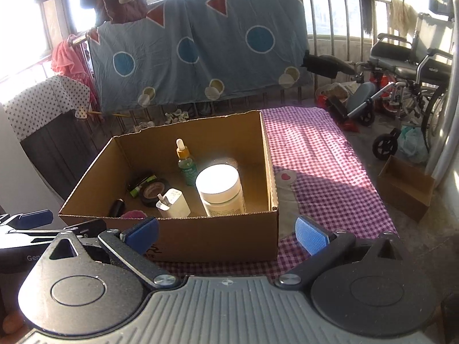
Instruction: Organize rigid objects
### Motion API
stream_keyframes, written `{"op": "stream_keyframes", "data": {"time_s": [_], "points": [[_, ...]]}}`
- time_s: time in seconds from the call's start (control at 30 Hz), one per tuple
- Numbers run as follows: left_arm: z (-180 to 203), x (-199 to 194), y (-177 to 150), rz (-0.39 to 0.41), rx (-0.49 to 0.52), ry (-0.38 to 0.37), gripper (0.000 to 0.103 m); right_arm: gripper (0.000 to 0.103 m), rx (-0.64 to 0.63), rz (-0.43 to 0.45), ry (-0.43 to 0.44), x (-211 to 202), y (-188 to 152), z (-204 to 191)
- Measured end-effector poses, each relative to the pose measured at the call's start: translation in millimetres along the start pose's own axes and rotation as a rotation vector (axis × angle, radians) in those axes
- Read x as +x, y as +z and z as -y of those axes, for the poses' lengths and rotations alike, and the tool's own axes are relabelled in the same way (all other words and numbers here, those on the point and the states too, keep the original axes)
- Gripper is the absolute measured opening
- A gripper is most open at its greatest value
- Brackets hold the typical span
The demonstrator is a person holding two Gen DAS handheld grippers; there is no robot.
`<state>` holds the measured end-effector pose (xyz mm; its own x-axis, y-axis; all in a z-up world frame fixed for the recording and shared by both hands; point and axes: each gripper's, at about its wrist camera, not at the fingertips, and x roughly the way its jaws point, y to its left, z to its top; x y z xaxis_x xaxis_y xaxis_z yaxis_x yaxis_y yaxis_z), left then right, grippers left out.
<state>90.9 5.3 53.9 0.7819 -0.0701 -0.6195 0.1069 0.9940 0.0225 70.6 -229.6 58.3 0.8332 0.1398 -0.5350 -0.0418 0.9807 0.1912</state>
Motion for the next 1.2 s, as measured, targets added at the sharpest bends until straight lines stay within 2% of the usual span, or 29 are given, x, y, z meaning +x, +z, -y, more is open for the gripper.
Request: {"op": "stream_keyframes", "data": {"time_s": [0.17,0.33,0.5,0.67,1.2], "points": [[-3,10,6,-0.040,0.024,0.060,0.103,0.103,-0.043,-0.042,-0.023,16,5,-17],[-6,21,9,-0.106,0.011,0.031,0.103,0.103,-0.070,-0.089,-0.030,31,6,-30],[-11,23,12,-0.131,-0.007,0.040,0.103,0.103,-0.099,-0.097,-0.069,35,6,-34],[-16,21,17,-0.137,-0.023,0.032,0.103,0.103,-0.088,-0.107,-0.068,37,7,-33],[-15,18,15,-0.152,0.002,0.072,0.103,0.103,-0.083,-0.122,-0.067,36,3,-34]]}}
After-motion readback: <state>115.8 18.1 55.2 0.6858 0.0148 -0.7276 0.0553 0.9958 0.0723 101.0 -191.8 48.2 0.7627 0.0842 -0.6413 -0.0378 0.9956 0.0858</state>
